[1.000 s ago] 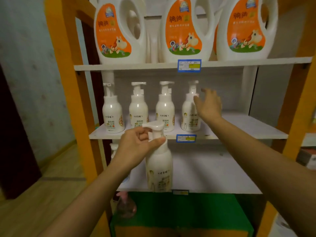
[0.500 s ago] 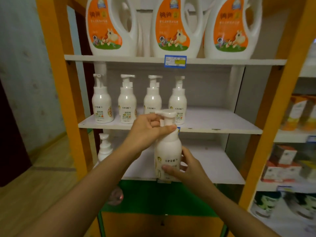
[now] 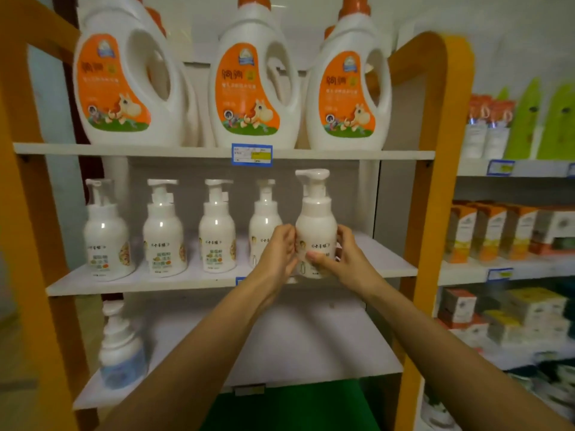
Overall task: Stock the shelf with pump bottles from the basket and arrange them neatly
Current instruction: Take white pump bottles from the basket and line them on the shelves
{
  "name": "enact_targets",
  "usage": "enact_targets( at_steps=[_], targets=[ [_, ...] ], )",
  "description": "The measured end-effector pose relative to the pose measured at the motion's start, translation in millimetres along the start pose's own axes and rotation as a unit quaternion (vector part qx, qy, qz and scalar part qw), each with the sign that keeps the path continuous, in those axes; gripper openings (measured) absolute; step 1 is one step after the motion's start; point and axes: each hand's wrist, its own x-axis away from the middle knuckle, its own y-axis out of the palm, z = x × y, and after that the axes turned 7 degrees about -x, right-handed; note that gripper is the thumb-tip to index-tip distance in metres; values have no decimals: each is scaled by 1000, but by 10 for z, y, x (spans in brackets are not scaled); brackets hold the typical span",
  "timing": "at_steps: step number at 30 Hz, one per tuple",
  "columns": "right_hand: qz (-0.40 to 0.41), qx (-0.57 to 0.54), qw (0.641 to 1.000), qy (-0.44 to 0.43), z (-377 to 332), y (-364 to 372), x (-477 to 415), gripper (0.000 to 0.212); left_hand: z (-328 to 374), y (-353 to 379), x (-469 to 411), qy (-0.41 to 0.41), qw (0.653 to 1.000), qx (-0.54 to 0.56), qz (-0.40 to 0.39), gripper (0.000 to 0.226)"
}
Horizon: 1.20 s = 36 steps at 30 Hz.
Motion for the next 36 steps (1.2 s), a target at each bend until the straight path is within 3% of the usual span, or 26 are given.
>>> enact_targets(
  at_steps=[5, 13, 20, 23, 25, 26, 28, 31, 36],
  targets=[
    [5, 2, 999, 33, 193, -160, -323, 67, -134, 102, -405, 6, 1000, -14, 22, 28],
    [-6, 9, 1000, 14, 546, -102, -532, 54, -375, 85, -723, 9, 997, -62, 41, 42],
    [-15, 61, 998, 32, 666, -101, -661, 56, -524, 106, -860, 6, 992, -108, 69, 45],
    [-26, 88, 993, 75, 667, -116, -705, 73, -457, 92, -827, -3, 986, -160, 53, 43],
    [6, 169, 982, 80, 642, -64, -653, 94, -344, 106, -701, 10, 981, -188, 40, 38],
    [31, 222, 972, 66, 599, -11, -563, 94, -282, 105, -594, 20, 975, -216, 42, 33],
    [77, 270, 960, -5, 538, 112, -311, 83, -229, 48, -346, 90, 950, -290, 77, 22],
    [103, 199, 969, -99, 432, 335, 146, 60, -308, -162, 58, 166, 929, -316, 100, 25],
    [56, 143, 984, -94, 574, 788, 830, 46, -694, -664, 771, 172, 904, -374, 113, 18]
  ],
)
